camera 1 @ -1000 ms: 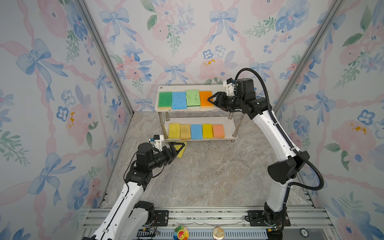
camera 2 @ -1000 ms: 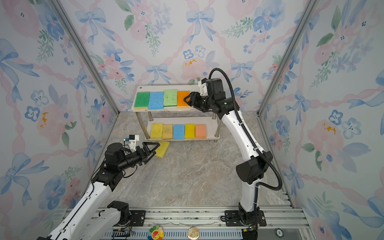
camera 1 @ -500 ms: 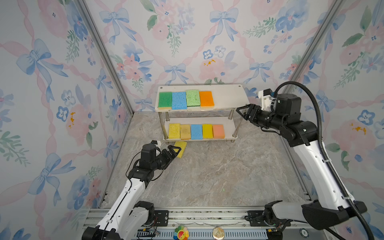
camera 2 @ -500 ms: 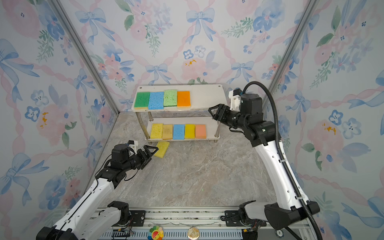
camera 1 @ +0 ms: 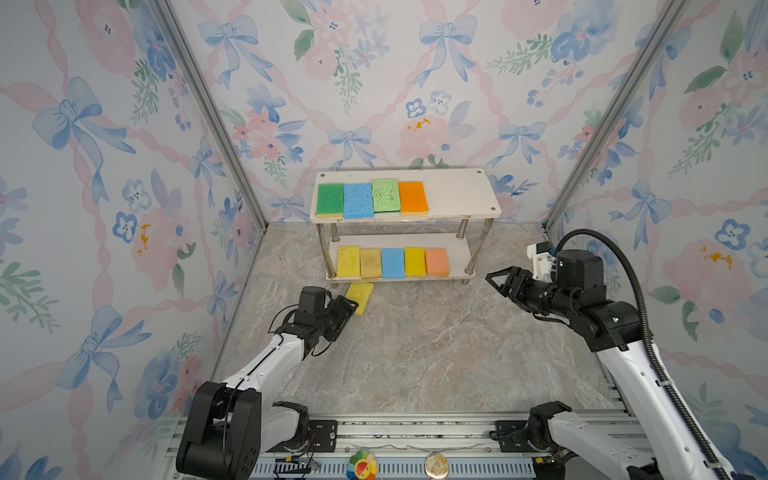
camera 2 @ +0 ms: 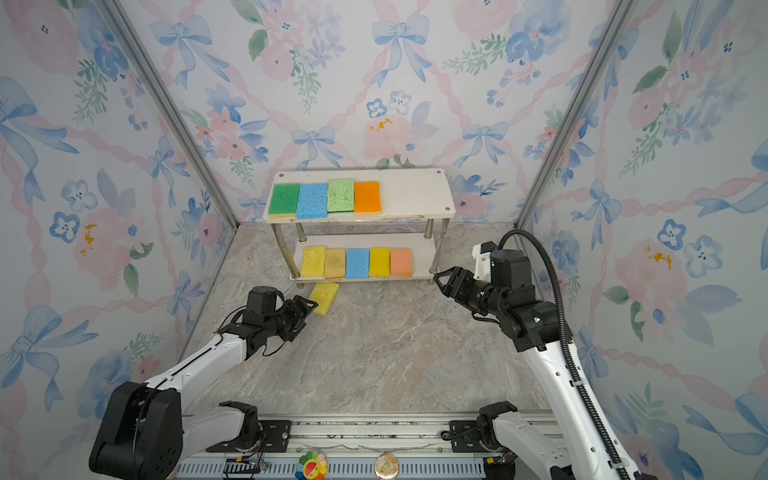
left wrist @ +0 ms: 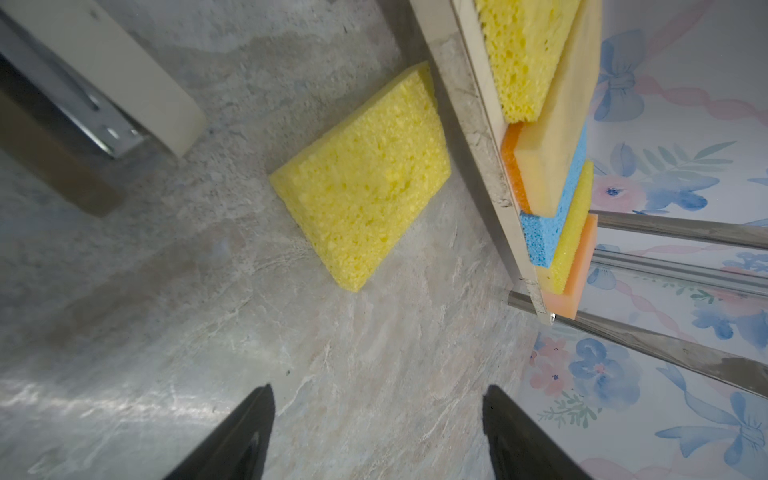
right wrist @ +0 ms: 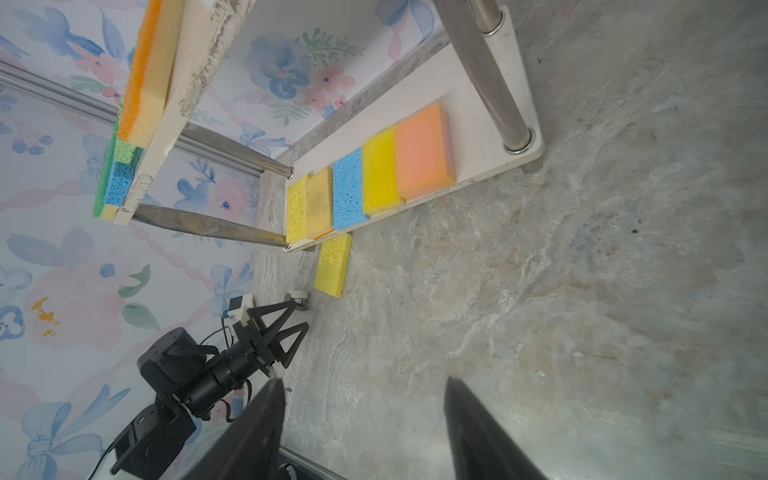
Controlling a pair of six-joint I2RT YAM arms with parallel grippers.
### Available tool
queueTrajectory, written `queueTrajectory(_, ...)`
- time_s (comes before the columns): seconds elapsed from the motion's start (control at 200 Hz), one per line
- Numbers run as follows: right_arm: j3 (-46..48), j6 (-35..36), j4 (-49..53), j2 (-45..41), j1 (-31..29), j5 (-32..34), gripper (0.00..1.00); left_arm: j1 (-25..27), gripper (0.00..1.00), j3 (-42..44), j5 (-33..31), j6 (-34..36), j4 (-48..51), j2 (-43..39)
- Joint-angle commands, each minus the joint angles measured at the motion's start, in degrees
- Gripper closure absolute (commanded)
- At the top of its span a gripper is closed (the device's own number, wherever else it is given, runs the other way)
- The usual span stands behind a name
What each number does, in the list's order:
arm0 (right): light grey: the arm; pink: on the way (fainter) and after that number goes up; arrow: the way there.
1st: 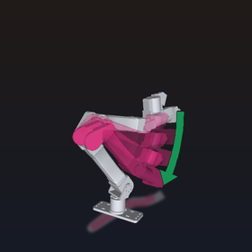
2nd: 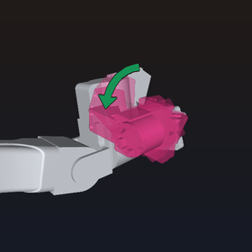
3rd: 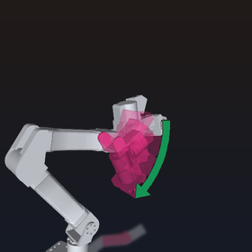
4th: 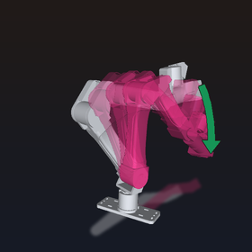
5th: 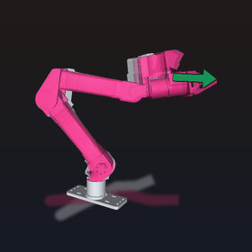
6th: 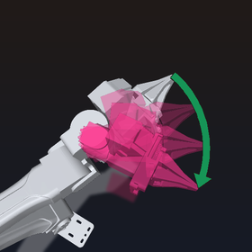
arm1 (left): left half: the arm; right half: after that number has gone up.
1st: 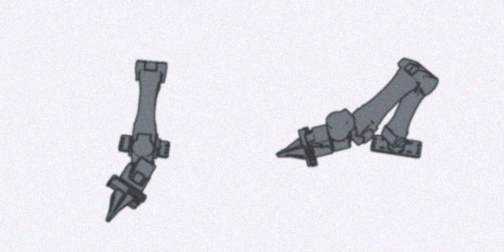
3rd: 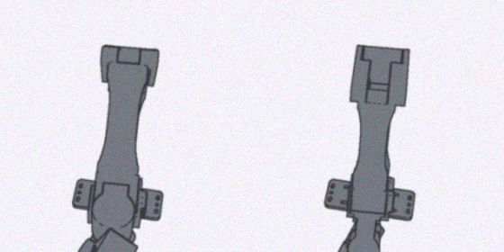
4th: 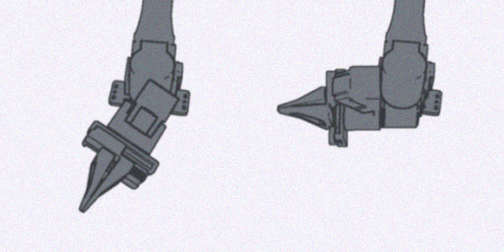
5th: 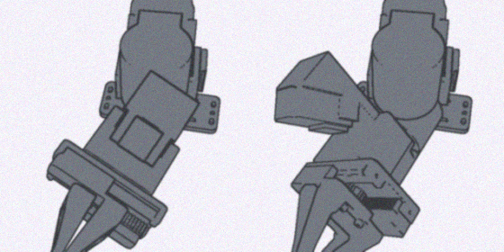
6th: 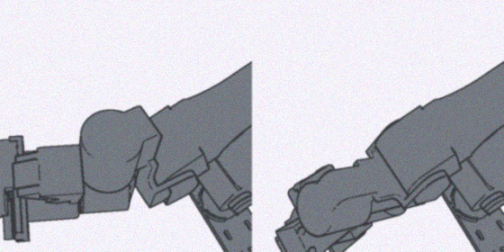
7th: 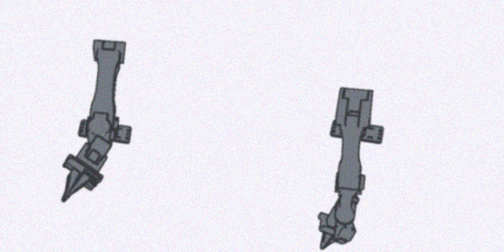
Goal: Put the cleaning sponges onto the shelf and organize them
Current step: 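Withdraw the right gripper from the shelf while the left gripper lowers toward the yellow sponge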
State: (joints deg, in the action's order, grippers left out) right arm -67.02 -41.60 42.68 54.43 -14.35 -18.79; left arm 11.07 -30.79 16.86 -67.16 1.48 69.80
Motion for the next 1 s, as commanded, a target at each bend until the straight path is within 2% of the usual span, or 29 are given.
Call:
queueTrajectory(0.0,1.54,-1.40,-0.71,-1.57,-0.31,0.28,0.36,0.18,0.23,1.16,-1.71,-1.85,-4.55,2.20)
queueTrajectory(0.185,4.62,-1.89,-0.58,-1.61,-3.10,1.09,0.36,0.09,0.29,1.50,-1.89,-3.50,-9.88,6.66)
queueTrajectory(0.57,8.76,-5.06,-2.71,-1.06,-12.42,6.79,0.36,-0.96,0.40,-1.52,-2.37,-2.62,-12.35,15.20)
queueTrajectory(0.995,7.44,-5.15,-1.46,-0.23,-14.54,9.70,0.36,-1.23,0.60,-4.39,-1.84,-1.31,-12.78,22.12)
